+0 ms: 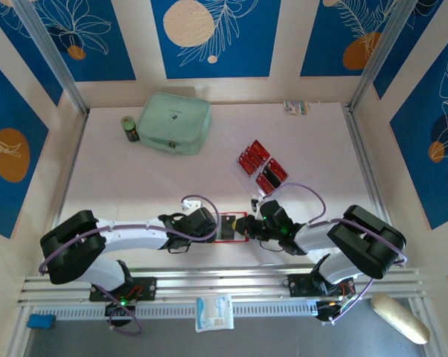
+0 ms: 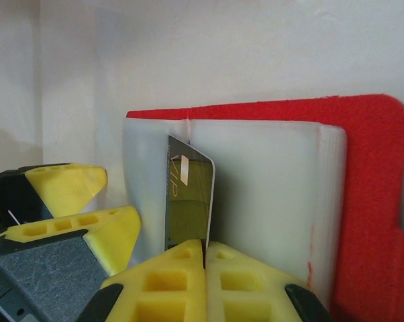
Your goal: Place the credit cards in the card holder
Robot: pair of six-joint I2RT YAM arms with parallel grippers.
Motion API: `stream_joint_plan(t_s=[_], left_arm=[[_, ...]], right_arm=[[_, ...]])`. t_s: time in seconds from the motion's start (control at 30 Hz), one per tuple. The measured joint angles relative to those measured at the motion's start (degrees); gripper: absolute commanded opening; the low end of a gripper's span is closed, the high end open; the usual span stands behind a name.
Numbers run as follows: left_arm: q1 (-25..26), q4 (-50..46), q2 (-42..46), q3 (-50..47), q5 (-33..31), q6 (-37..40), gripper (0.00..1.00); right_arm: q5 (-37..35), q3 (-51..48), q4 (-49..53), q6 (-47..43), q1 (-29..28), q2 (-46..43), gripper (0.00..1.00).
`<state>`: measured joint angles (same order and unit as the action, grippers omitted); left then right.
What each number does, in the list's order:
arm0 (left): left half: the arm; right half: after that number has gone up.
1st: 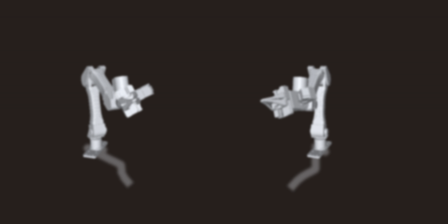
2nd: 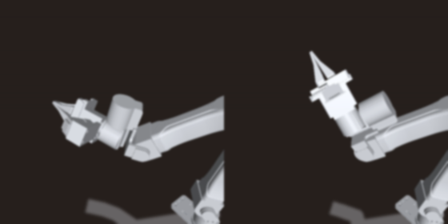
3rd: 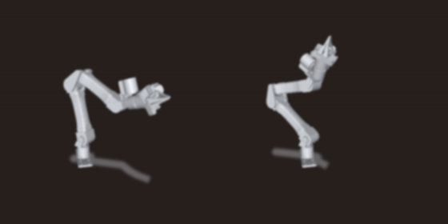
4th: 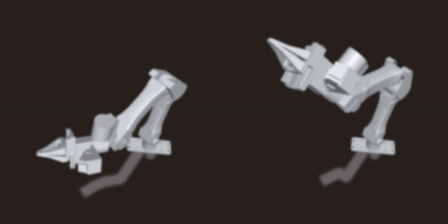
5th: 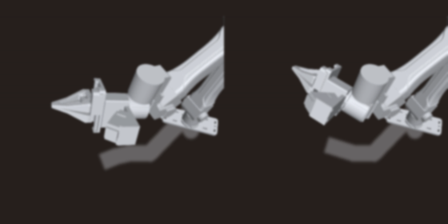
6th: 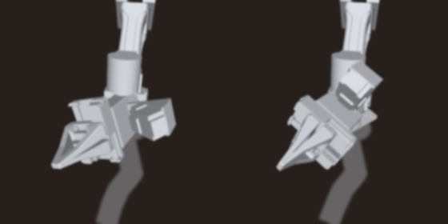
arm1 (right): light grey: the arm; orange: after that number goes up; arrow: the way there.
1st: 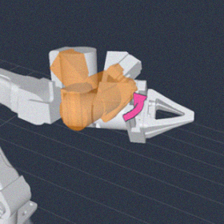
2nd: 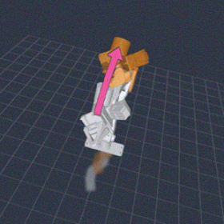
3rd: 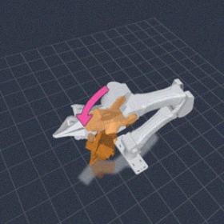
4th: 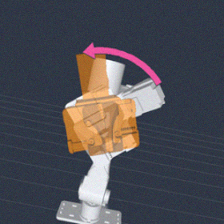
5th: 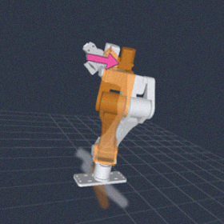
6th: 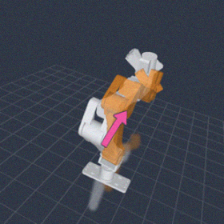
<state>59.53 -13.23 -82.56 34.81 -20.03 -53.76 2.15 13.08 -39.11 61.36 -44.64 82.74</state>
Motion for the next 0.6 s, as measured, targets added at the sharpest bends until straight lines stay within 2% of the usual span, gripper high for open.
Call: stream_joint_plan(t_s=[0.47,0.5,0.6], left_arm=[[0.0,0.4,0.2,-0.3,-0.2,0.0,0.97],[0.0,0.4,0.2,-0.3,-0.2,0.0,0.97],[0.0,0.8,0.5,-0.7,-0.2,0.0,0.97]], right_arm=[[1.3,4.4,0.6,0.0,-1.6,5.0,0.0],[1.5,5.0,1.1,-0.1,-1.9,5.4,0.04],[2.6,7.1,3.6,-0.7,-2.4,5.9,0.31]])
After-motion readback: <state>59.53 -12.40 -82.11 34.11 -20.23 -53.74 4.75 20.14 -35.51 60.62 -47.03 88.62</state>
